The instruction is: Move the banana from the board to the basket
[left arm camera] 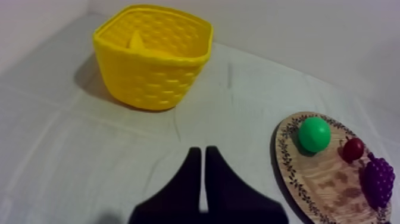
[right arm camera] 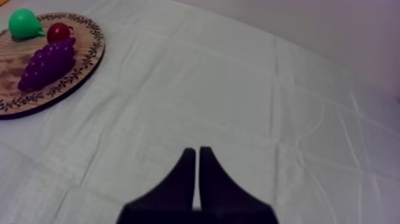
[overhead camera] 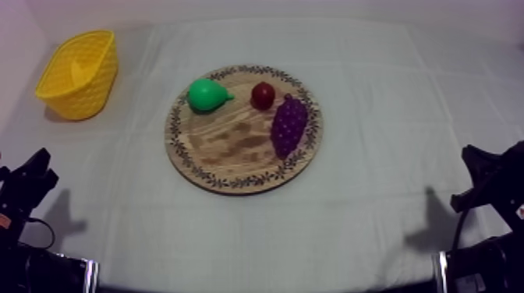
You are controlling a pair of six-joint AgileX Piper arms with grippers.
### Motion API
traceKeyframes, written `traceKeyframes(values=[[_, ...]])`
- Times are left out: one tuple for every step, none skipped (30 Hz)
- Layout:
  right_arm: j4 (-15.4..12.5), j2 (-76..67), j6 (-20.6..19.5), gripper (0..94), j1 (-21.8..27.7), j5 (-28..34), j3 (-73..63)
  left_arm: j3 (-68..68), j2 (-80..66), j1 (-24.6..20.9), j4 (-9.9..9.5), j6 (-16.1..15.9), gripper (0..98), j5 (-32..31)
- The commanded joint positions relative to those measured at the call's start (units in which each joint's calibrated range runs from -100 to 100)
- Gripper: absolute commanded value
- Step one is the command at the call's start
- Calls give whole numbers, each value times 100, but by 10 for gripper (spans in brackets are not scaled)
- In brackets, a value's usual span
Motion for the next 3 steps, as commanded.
traceKeyframes(values=[[0,-1,0,4,-1,0,4,2,-1,-3,5,-1,1,-6],[0,-1,1,4,-1,0,4,2,-1,-3,7,0,1,-7],[0,-1,-1,4,-1,0,4,2,-1,-3,8,-2,1,-7]])
